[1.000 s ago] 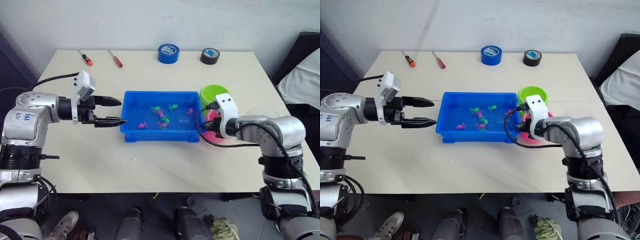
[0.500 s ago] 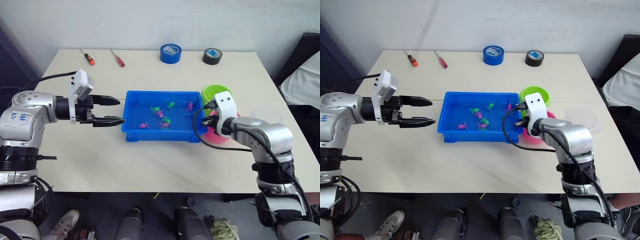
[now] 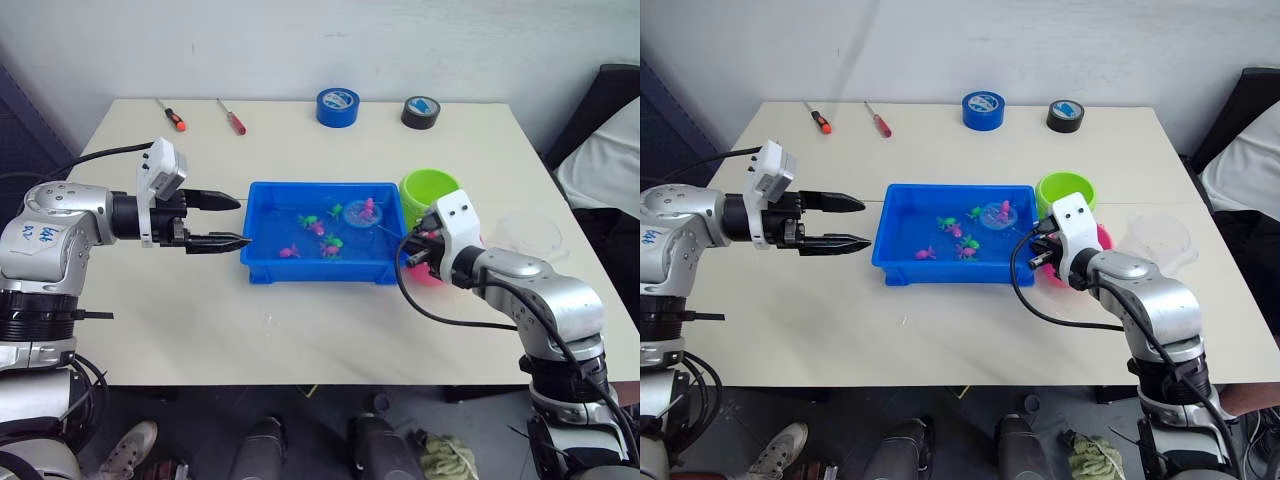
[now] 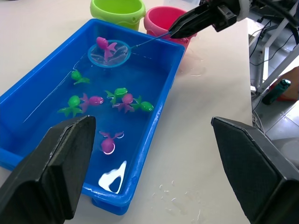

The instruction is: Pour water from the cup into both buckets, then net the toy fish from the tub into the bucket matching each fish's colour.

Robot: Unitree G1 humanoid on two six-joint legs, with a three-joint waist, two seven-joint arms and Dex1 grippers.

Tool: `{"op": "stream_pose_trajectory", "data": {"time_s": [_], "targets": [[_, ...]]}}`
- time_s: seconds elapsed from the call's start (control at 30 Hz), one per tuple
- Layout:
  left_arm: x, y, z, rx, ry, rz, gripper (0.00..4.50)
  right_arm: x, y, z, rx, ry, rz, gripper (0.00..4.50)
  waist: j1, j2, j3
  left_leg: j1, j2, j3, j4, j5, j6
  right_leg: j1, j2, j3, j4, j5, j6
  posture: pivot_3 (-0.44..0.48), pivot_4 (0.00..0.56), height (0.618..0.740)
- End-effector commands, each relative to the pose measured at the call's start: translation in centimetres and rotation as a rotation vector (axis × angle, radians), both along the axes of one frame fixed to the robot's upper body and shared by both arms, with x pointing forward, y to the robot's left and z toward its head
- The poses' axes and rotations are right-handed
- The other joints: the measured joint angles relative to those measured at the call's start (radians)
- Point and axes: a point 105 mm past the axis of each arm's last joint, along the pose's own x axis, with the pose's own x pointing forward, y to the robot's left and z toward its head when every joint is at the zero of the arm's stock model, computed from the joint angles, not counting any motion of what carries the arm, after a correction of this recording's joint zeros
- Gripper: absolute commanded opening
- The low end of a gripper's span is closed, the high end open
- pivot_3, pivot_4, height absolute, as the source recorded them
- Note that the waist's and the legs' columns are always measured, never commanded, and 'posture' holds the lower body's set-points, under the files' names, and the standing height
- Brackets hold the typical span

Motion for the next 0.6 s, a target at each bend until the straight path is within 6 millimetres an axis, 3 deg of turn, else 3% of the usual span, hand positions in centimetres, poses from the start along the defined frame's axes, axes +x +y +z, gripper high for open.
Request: {"op": "stream_pose_trajectory", "data": {"time_s": [0.03,0.6], "targets": [[-0.2,0.5,1.5,0.008,-0.057,-0.010,4.31,-0.5,0.1,2.5,0.030,-0.107,0.042,0.00,0.000,0.000,0.000,0.000,0.000,0.000,0.000,0.000,0.000,0.000,0.000,0.000,0.000,0.000,0.000,0.000,0.150,0.734],[0.3,1.0,1.2,0.031,-0.077,-0.010,4.31,-1.9,1.0,3.5,0.060,-0.159,0.167,0.00,0.001,0.000,0.000,0.000,0.000,0.000,0.000,0.000,0.000,0.000,0.001,0.000,0.001,0.000,0.000,0.000,0.150,0.734]]}}
